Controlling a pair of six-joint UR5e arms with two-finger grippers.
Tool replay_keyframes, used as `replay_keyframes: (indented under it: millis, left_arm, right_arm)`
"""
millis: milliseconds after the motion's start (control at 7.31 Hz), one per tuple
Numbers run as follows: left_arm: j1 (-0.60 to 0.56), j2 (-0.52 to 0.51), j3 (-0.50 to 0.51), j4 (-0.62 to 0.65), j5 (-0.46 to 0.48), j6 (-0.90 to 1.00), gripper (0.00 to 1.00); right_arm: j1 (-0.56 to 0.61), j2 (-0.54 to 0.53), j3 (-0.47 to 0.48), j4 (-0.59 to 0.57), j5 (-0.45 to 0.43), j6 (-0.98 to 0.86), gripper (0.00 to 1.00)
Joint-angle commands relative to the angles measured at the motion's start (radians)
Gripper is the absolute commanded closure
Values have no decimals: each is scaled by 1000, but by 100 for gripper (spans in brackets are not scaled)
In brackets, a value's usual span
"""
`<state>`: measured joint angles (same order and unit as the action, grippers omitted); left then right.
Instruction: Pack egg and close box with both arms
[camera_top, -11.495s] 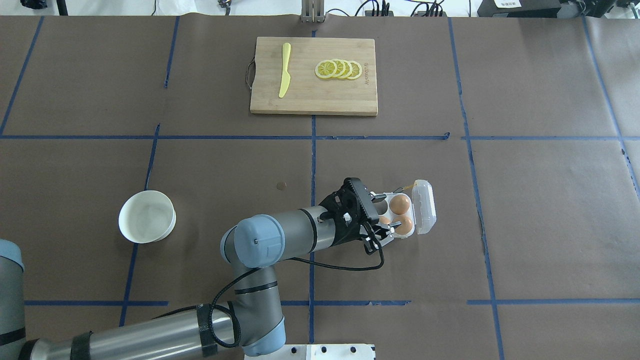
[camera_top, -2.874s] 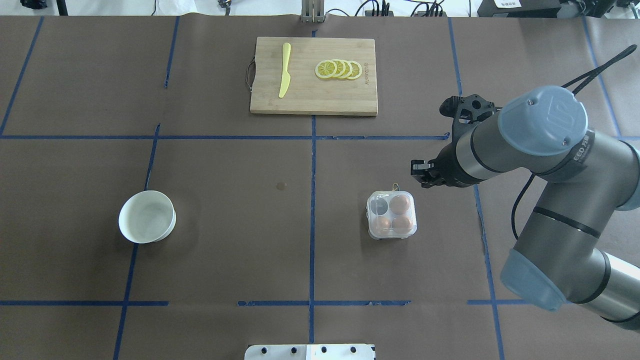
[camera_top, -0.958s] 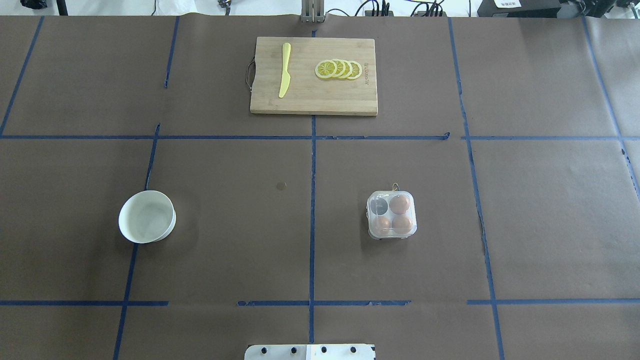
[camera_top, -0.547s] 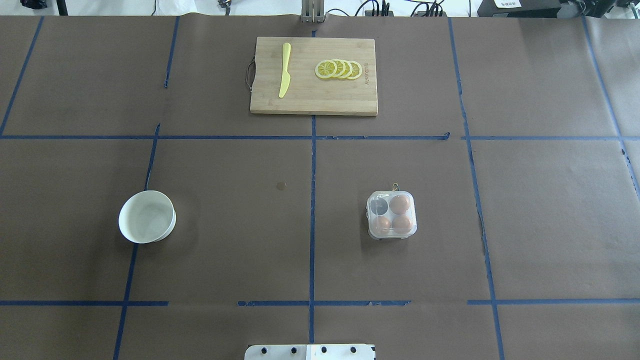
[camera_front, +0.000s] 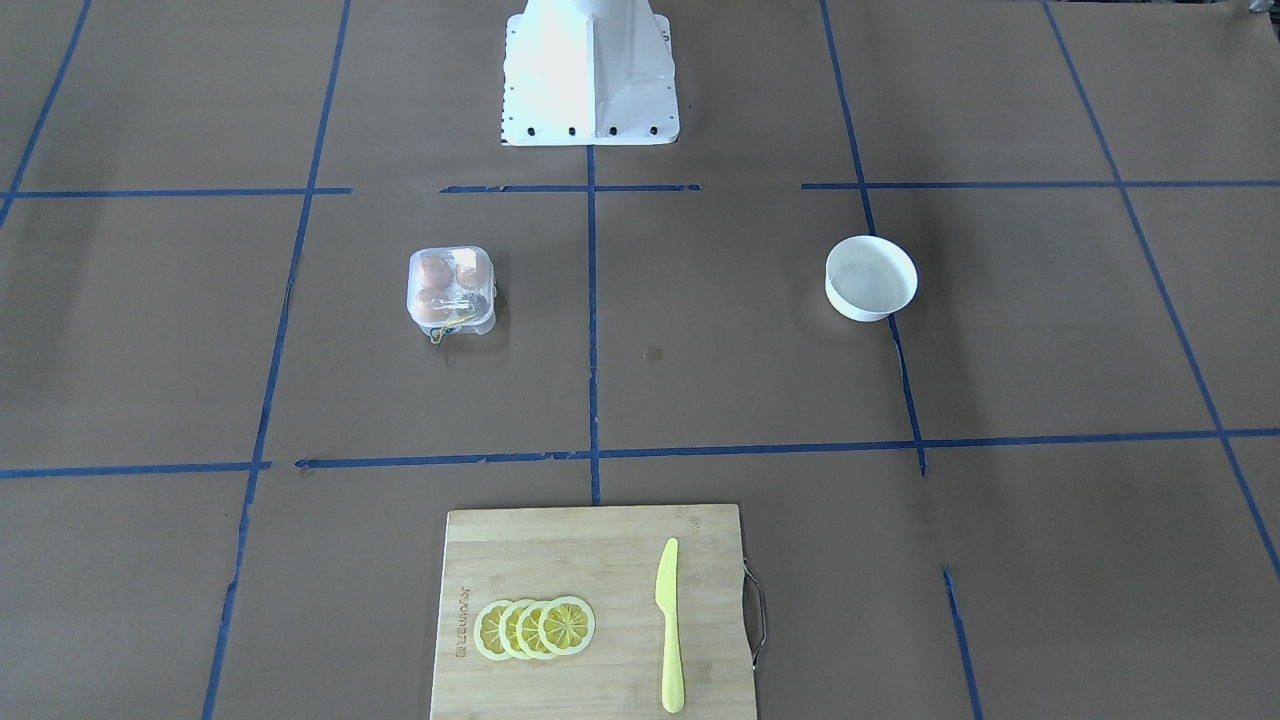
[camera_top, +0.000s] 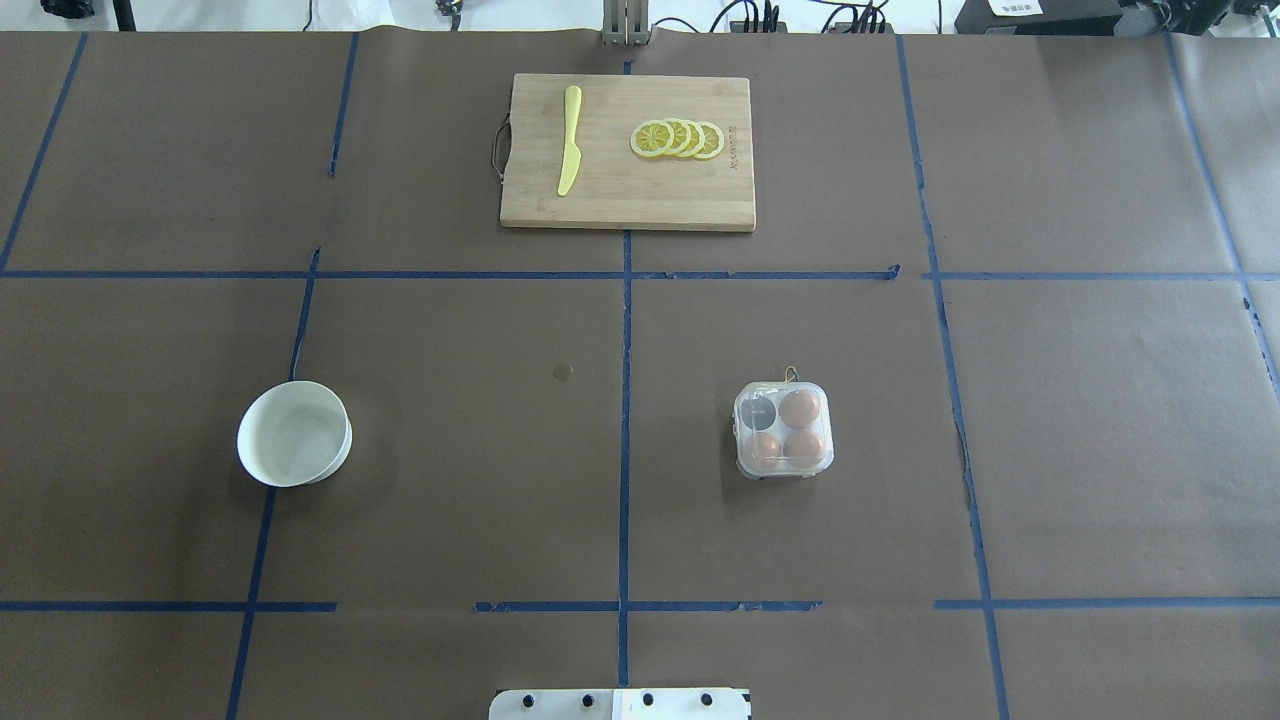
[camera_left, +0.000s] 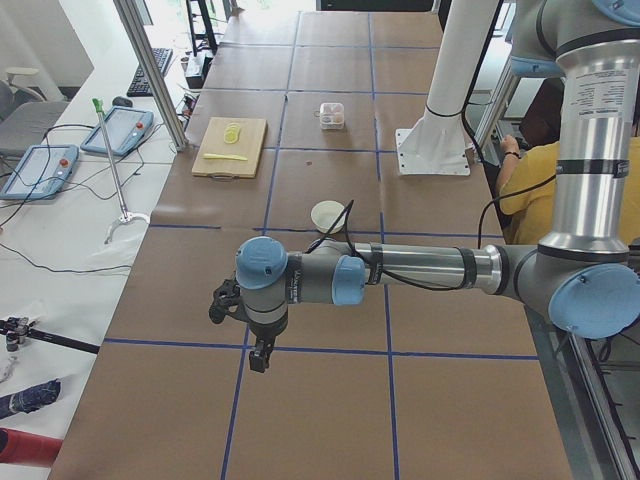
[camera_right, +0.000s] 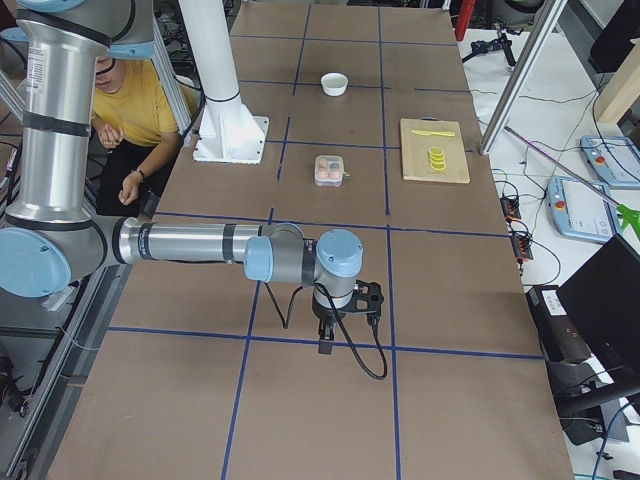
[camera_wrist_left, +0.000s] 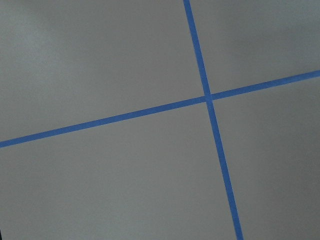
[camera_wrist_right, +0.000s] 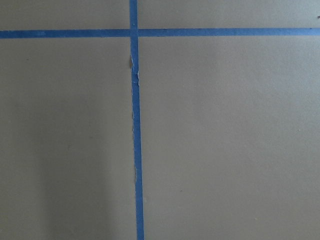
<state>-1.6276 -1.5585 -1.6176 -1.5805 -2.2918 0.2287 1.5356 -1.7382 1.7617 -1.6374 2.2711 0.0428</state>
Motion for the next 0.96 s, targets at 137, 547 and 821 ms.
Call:
replay_keyframes:
  millis: [137,547,821]
  left_arm:
    - [0,0,-4,4,0,1,0]
    - [0,-2,-10,-4,5,0,0]
    - [2,0,-2,-4,5,1,0]
  right_arm:
    - [3,0,-2,-7,1,0,0]
    - [3,3,-5,-5,1,0,0]
    - [3,5,-5,-5,1,0,0]
